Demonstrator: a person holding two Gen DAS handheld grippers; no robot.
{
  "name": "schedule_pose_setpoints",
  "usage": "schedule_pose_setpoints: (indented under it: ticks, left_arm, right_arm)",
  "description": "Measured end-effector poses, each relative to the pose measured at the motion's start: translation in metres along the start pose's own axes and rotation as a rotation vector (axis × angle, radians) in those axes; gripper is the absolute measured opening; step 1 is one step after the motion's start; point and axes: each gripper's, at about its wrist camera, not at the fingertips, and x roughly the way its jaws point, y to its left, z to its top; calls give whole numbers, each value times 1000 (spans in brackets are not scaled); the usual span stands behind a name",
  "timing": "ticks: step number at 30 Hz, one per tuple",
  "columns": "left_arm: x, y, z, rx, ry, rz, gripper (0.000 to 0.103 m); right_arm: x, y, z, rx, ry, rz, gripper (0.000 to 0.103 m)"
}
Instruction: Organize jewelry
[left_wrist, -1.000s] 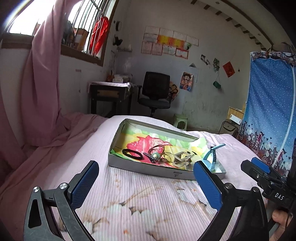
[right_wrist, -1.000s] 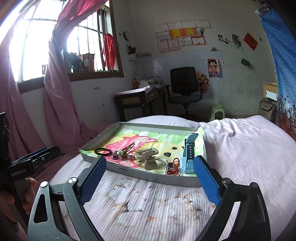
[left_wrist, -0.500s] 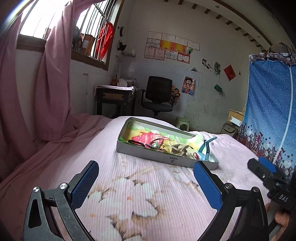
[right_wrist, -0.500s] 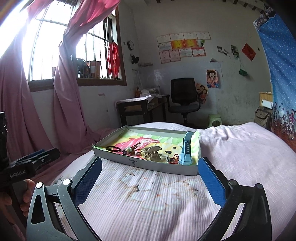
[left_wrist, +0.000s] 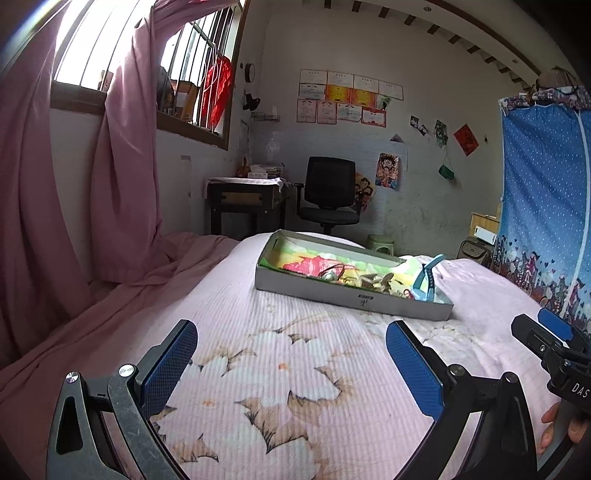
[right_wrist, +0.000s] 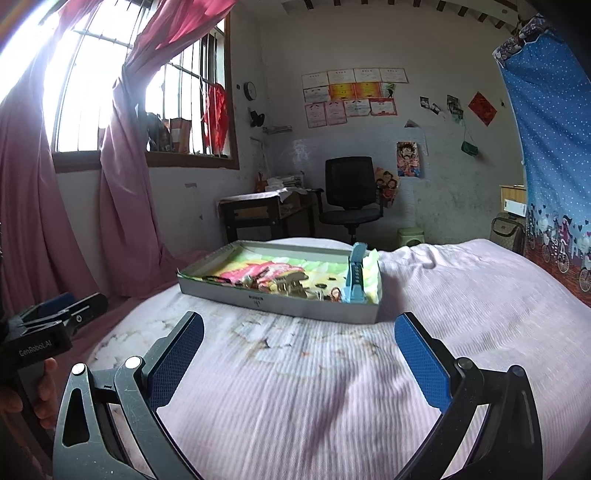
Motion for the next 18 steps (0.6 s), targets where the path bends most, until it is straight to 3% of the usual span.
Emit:
schedule_pose_setpoints:
  ticks: [8,18]
  left_arm:
    - [6,-5,-10,13,22,4,103]
    - [7,-6,-10,18,26,6,103]
  right_arm:
    - [12,-1,-12,2,56,-16,102]
    - [13,0,-11,6,54,-15,102]
